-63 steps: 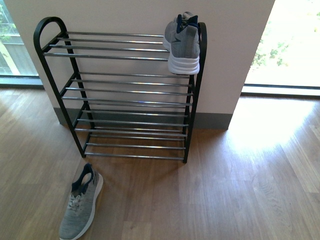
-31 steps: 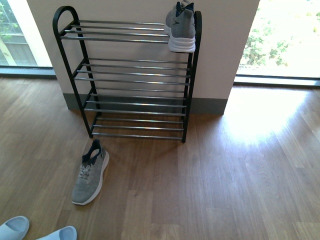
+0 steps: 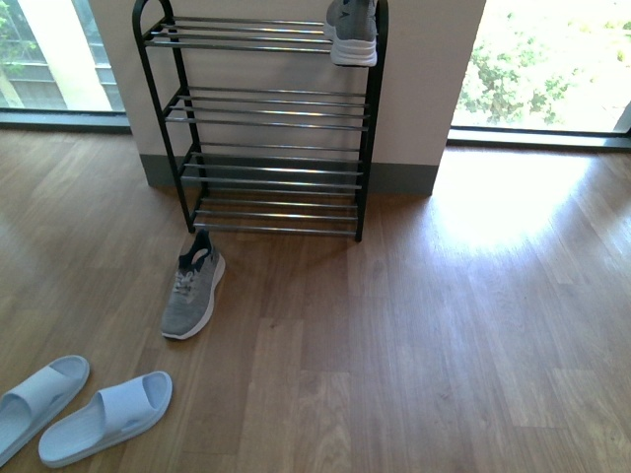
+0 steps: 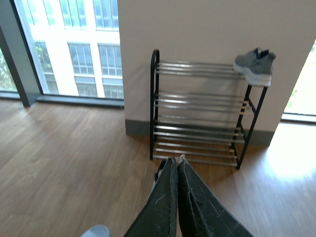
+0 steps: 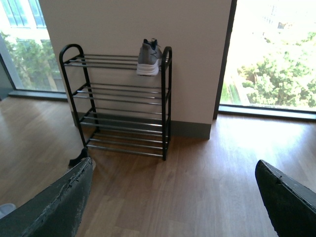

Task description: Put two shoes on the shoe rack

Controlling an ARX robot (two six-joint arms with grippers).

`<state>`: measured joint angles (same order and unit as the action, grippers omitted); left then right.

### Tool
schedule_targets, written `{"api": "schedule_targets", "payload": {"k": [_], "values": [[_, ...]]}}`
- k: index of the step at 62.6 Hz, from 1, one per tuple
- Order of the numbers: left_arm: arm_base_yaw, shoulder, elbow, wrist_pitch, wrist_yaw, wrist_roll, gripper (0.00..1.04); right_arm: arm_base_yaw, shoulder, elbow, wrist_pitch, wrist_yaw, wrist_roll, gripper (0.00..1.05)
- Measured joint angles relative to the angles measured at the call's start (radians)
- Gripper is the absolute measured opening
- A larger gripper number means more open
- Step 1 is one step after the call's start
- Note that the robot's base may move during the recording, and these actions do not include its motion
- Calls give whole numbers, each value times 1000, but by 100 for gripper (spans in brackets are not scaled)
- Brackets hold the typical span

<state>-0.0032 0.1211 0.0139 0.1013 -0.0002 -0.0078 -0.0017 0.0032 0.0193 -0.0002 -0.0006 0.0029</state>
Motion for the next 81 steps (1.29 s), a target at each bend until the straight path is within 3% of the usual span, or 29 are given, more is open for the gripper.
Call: {"api": "schedule_targets", "payload": {"k": [4, 27, 57, 81], "values": [[0, -97, 0, -91, 0, 0, 1, 0, 0, 0, 0, 1, 0, 96], [1, -104, 0, -101, 0, -1, 2, 0, 1, 0, 0, 1, 0, 96], [1, -104, 0, -101, 0, 0, 96, 0, 0, 0, 0, 1, 0, 96], [1, -104, 0, -101, 0, 2, 95, 0, 0, 0, 0, 1, 0, 96]]}}
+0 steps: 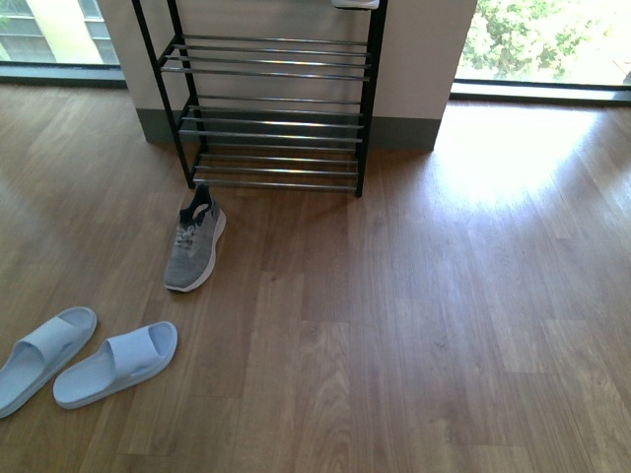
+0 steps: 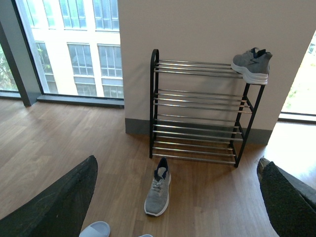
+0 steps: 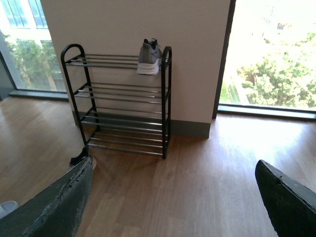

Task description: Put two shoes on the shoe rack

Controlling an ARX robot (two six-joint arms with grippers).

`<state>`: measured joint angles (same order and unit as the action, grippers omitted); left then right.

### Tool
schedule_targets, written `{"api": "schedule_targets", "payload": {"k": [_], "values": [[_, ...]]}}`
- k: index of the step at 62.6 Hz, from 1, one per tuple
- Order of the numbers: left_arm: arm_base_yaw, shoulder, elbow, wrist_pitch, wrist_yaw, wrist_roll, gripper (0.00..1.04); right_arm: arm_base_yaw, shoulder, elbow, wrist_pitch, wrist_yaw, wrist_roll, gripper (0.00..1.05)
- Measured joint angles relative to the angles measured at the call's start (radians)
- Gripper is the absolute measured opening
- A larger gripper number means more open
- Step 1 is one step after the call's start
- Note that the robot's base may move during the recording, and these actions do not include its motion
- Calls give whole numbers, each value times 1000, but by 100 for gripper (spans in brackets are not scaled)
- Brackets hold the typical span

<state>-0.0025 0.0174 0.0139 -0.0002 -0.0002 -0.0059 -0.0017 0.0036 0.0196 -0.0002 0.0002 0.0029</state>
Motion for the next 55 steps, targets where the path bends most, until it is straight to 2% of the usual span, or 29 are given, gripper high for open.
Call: {"api": "schedule_targets", "payload": {"k": [55], "values": [[0, 0, 0, 0, 0, 0, 95, 0, 0, 0, 0, 0, 0, 96]]}}
